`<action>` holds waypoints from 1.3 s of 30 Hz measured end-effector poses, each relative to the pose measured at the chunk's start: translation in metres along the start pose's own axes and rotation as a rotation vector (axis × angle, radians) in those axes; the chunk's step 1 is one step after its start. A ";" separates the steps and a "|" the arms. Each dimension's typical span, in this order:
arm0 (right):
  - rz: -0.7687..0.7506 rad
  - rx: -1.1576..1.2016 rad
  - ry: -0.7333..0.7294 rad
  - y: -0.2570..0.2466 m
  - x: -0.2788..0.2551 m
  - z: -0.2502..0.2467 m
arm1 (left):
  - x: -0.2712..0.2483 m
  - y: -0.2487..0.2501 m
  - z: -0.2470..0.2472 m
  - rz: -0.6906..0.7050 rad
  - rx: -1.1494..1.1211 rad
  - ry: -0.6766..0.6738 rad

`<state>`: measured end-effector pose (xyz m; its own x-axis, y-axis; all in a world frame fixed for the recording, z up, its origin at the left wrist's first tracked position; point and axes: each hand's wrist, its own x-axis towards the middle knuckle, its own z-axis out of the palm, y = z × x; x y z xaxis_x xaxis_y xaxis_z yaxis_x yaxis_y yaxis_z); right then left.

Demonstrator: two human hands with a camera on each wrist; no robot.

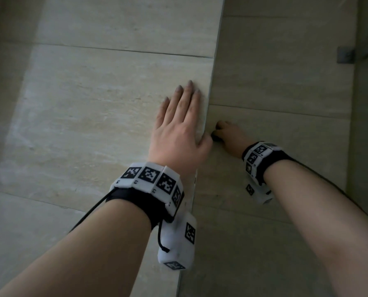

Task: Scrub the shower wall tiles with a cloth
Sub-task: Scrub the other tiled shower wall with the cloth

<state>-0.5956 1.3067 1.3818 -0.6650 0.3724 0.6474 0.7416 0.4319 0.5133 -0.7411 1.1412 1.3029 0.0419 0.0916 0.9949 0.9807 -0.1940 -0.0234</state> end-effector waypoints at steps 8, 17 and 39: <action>0.241 0.052 0.164 0.012 0.009 -0.012 | 0.000 -0.001 0.002 0.007 0.015 -0.003; 0.045 -0.191 0.105 -0.008 0.000 -0.005 | 0.000 -0.001 0.002 0.014 -0.002 0.012; 0.585 0.002 0.301 0.013 -0.025 -0.001 | 0.000 -0.004 0.007 0.030 0.002 0.057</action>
<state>-0.5687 1.3022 1.3727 -0.0979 0.3003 0.9488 0.9728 0.2298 0.0276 -0.7442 1.1486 1.3020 0.0601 0.0299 0.9977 0.9797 -0.1934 -0.0532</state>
